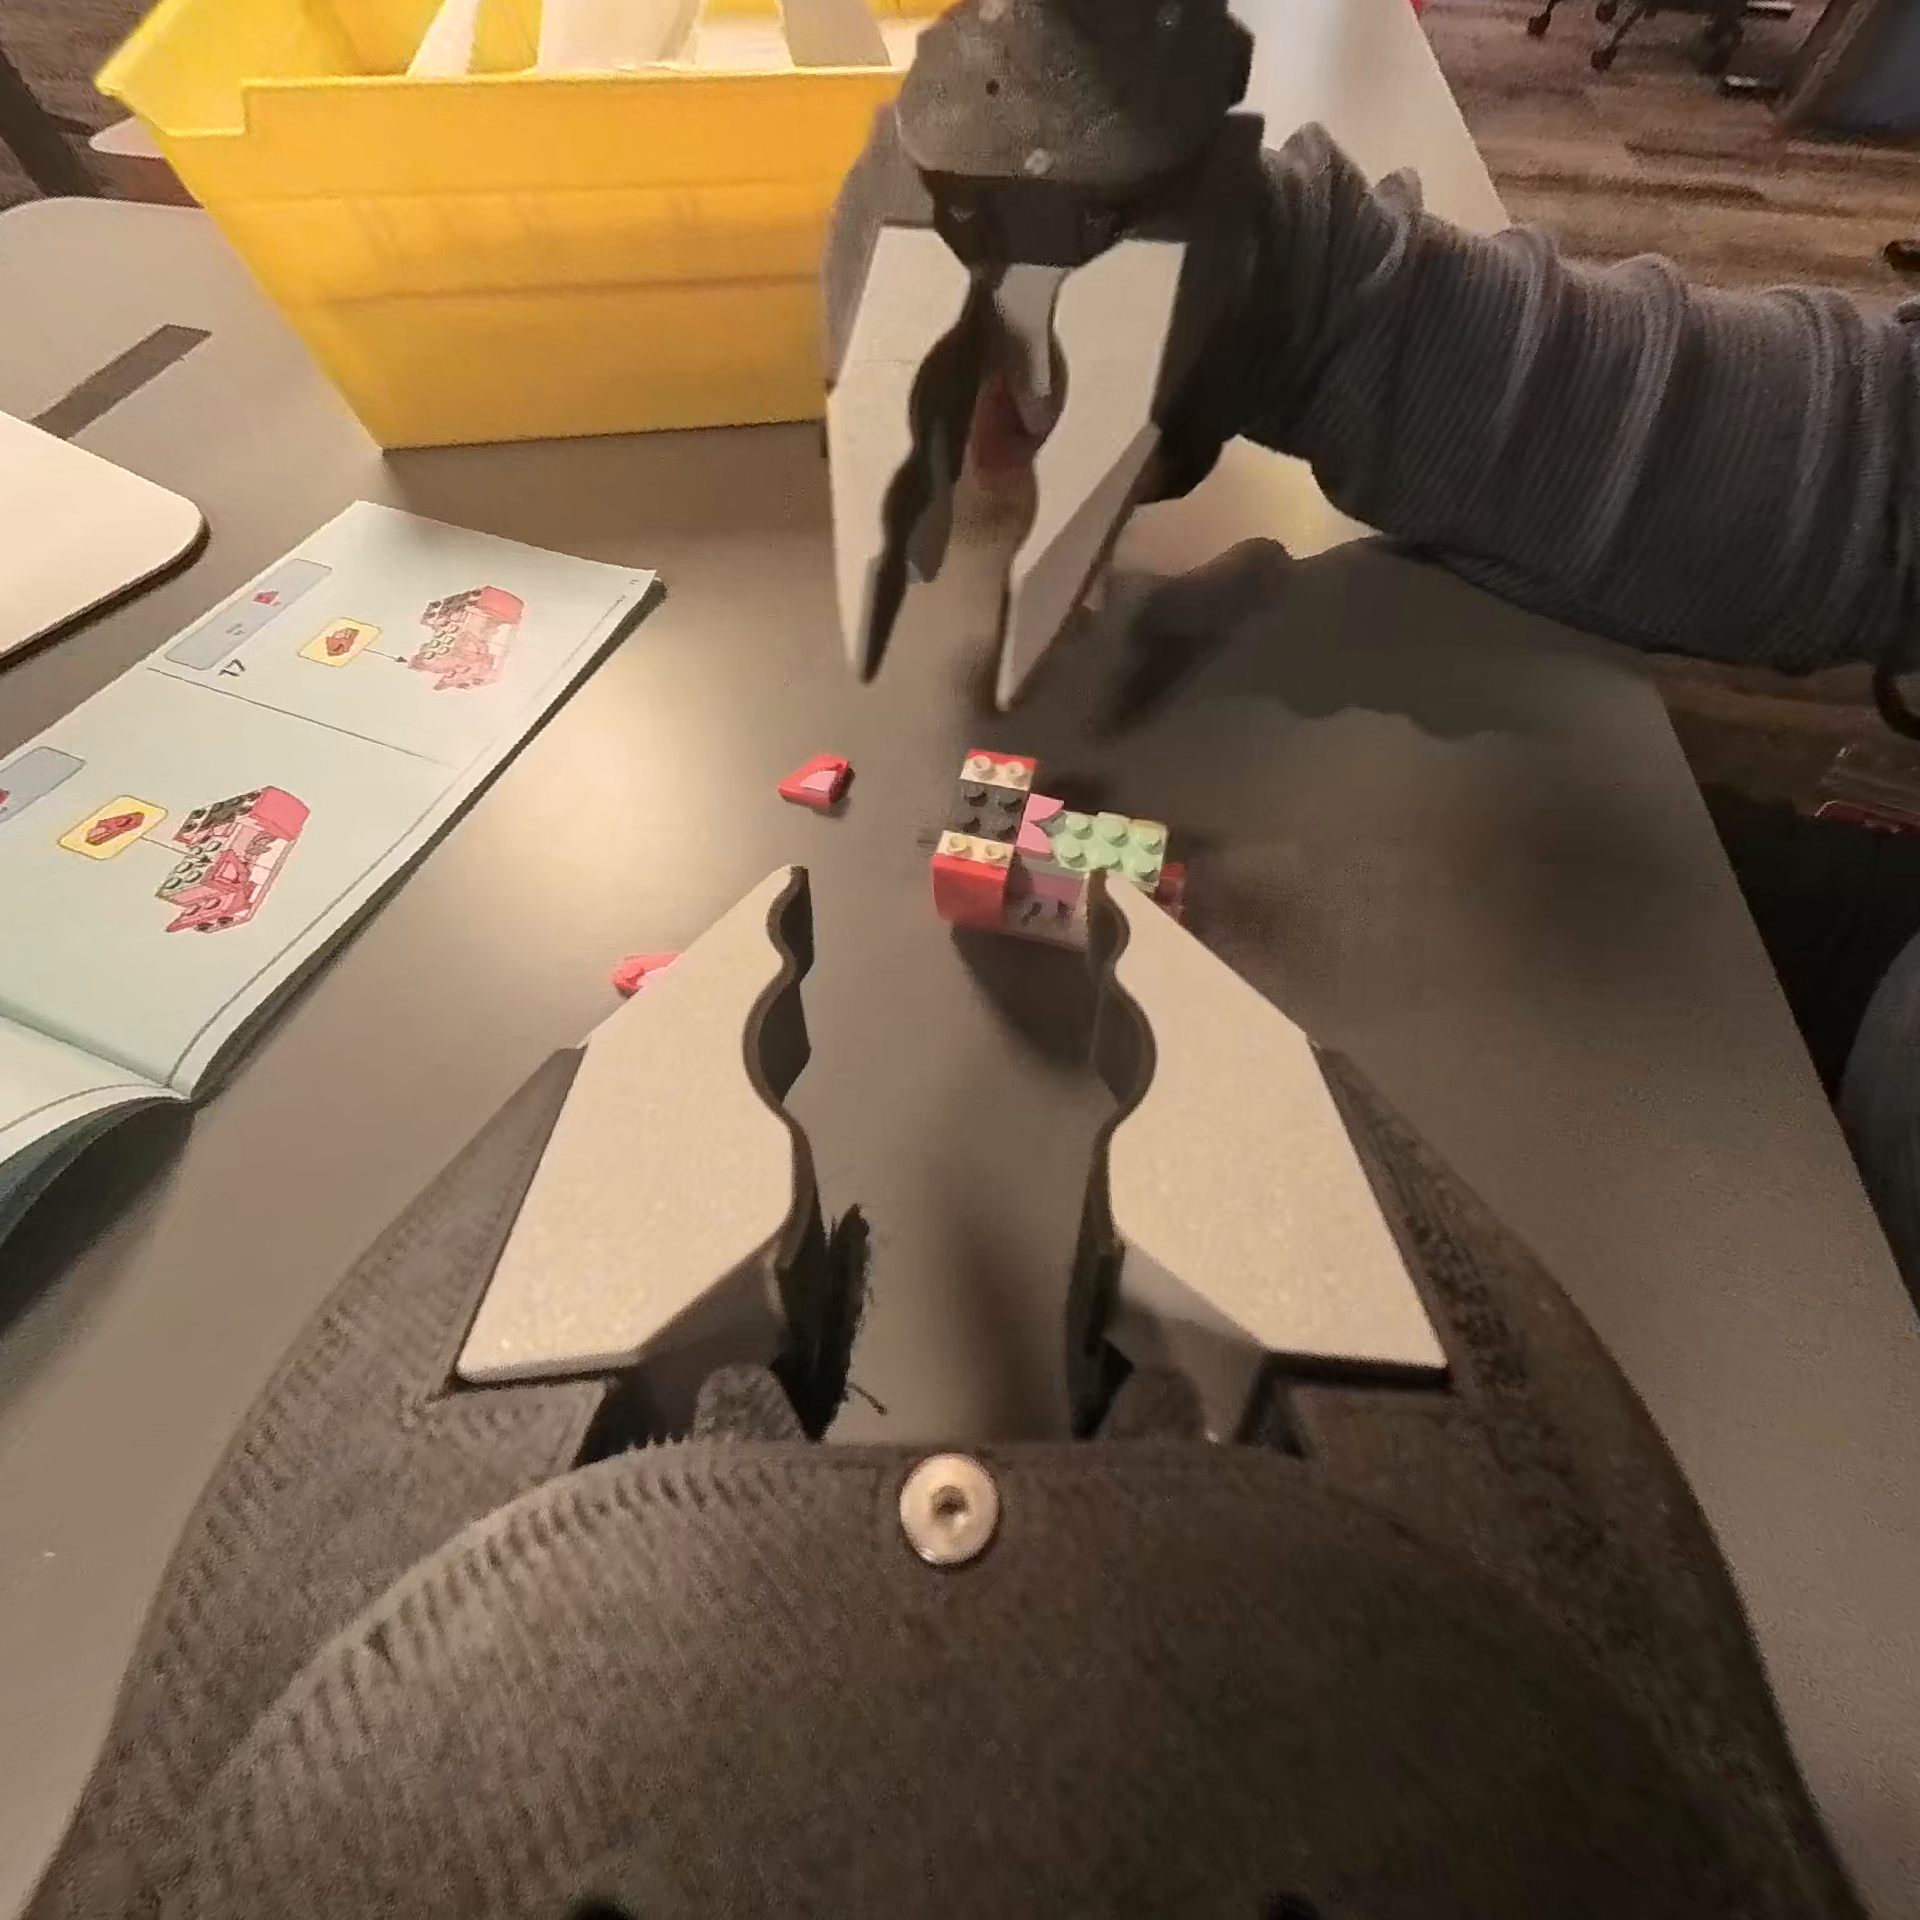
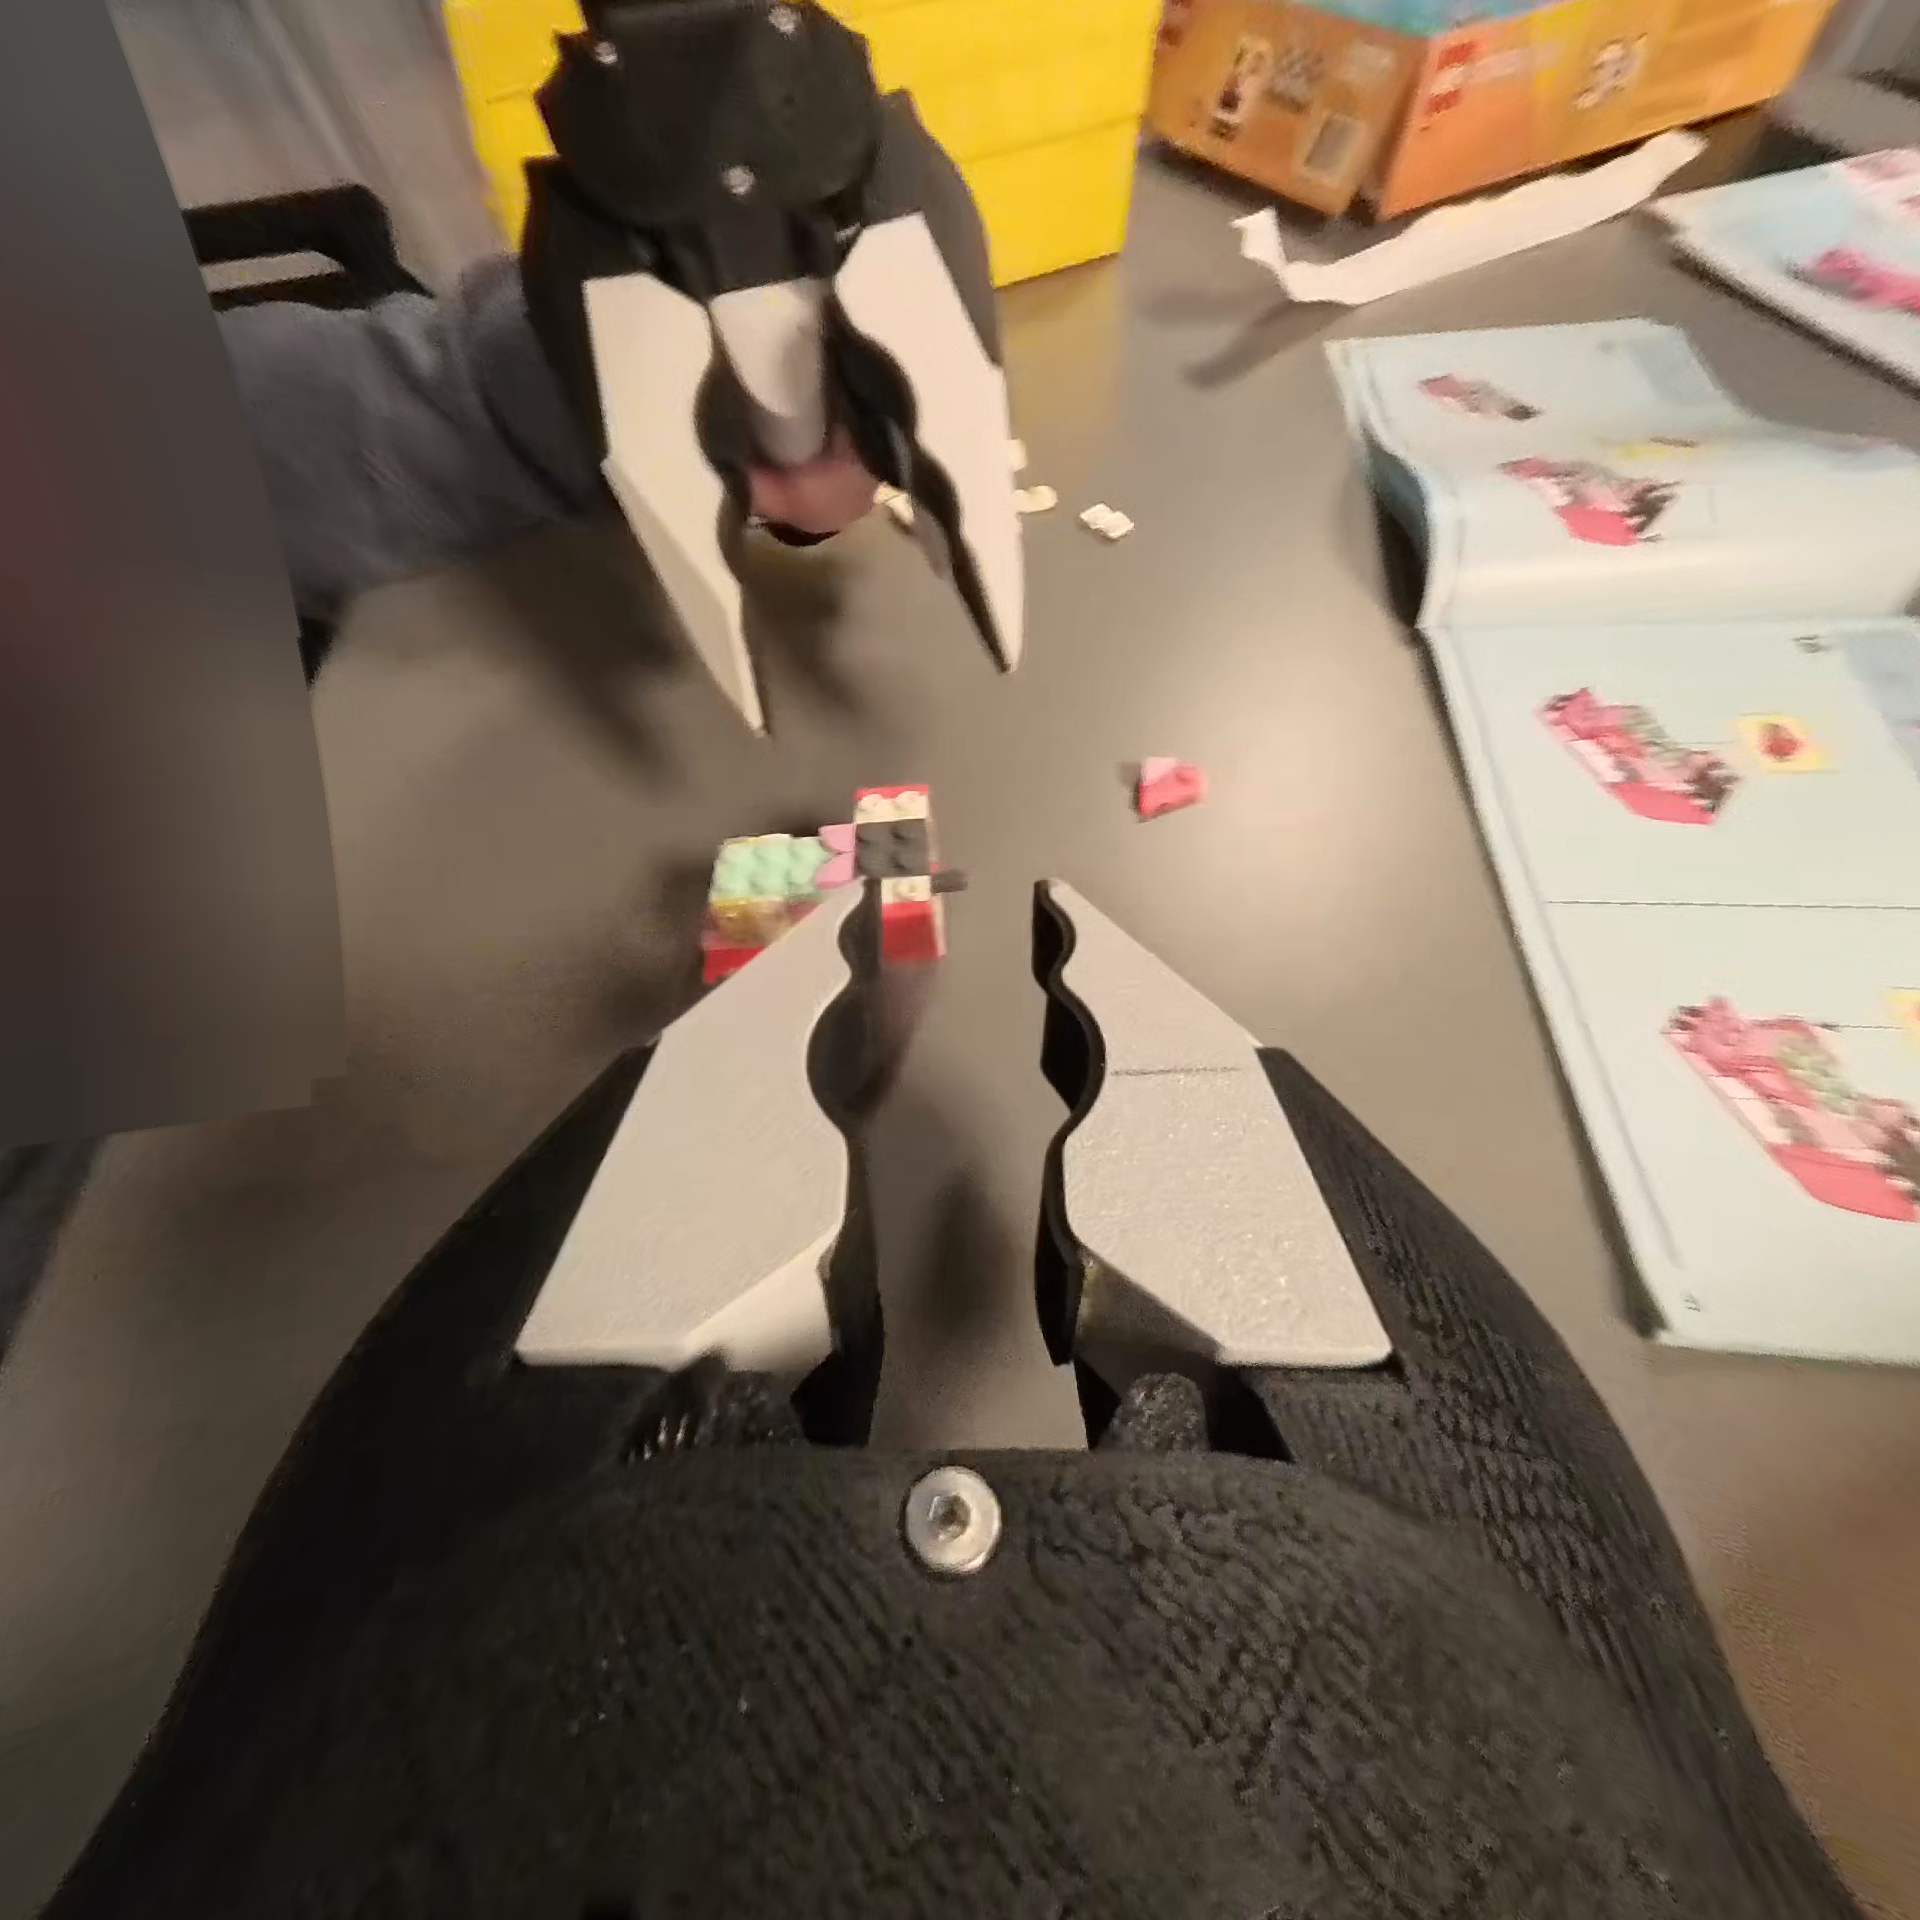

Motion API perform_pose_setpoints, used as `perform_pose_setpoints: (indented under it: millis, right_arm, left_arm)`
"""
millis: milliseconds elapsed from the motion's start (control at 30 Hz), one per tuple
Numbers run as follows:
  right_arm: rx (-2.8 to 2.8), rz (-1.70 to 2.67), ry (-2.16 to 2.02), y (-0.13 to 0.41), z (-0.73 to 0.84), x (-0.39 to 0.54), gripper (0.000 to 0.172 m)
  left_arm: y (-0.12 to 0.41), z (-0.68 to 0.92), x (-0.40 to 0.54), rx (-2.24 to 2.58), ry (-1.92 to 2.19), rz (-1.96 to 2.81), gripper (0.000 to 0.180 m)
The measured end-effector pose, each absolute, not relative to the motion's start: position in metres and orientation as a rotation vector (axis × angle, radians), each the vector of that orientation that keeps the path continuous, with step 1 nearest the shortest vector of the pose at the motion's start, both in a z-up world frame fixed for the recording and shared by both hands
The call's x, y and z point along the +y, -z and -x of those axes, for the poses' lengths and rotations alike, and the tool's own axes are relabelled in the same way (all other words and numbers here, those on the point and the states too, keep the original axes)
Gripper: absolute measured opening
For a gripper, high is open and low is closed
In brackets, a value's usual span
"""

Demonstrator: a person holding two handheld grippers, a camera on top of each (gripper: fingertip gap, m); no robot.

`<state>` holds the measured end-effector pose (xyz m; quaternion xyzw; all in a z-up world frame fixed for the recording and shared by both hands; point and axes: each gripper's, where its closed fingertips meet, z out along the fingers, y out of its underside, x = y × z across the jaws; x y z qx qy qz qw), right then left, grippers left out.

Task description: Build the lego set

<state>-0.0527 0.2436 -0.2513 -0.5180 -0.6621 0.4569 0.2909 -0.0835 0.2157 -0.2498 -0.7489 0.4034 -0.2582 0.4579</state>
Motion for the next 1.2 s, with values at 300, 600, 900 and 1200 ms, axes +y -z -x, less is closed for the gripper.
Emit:
perform_pose_setpoints:
  millis: [300, 600, 900, 1200]
  right_arm:
    - [-1.85, 1.43, -1.308, 0.266, 0.054, 0.23, 0.022]
    - [-1.886, 1.424, -1.335, 0.267, 0.059, 0.22, 0.016]
    - [-1.778, 1.562, -1.39, 0.267, 0.062, 0.233, 0.015]
    - [-1.581, 1.816, -1.529, 0.27, 0.067, 0.249, 0.015]
  left_arm:
    - [0.25, 0.084, 0.214, 1.0, 0.645, 1.846, 0.053]
    - [0.254, 0.081, 0.21, 1.037, 0.645, 1.852, 0.05]
    - [0.25, 0.079, 0.208, 1.101, 0.561, 1.776, 0.053]
    - [0.255, 0.071, 0.211, 1.292, 0.143, 1.578, 0.068]
